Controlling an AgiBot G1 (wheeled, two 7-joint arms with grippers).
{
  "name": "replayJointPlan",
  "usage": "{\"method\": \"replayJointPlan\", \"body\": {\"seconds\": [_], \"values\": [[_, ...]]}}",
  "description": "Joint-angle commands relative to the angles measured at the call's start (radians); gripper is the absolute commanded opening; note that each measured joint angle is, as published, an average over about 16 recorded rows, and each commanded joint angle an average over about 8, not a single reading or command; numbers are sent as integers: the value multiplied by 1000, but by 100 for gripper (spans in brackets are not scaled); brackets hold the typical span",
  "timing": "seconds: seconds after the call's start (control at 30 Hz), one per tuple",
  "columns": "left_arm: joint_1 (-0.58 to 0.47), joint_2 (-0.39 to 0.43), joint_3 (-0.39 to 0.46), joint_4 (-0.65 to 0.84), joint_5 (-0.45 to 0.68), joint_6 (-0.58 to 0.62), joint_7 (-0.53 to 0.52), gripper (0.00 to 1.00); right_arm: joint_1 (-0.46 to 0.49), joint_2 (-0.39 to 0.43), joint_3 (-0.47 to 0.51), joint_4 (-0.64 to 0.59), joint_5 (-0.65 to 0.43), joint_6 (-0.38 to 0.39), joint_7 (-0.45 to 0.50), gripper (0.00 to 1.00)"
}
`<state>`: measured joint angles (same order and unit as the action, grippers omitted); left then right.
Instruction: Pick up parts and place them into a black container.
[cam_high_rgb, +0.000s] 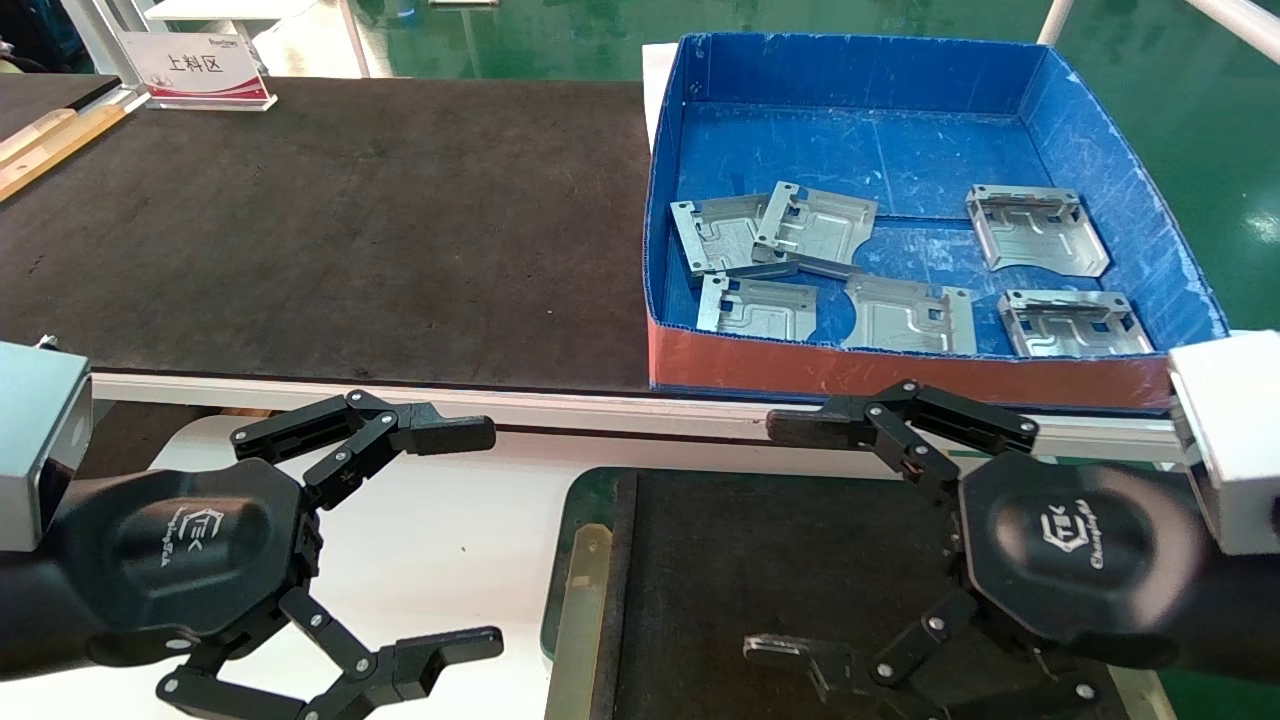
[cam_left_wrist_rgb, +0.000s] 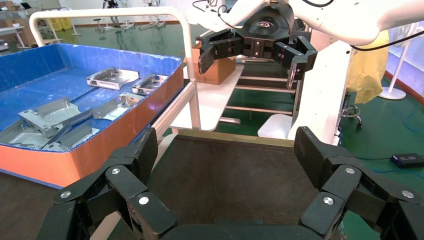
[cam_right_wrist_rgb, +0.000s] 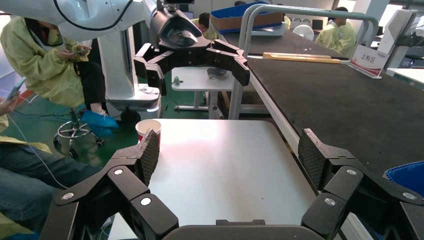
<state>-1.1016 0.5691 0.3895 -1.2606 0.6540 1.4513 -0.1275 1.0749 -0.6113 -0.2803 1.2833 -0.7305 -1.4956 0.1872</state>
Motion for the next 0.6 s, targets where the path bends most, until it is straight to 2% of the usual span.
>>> {"method": "replayJointPlan", "body": {"seconds": [0.03,0.6], "values": [[0,0,0,0,0,0,0,0,0,0,0,0,0,0,0,100],[0,0,0,0,0,0,0,0,0,0,0,0,0,0,0,100]]}}
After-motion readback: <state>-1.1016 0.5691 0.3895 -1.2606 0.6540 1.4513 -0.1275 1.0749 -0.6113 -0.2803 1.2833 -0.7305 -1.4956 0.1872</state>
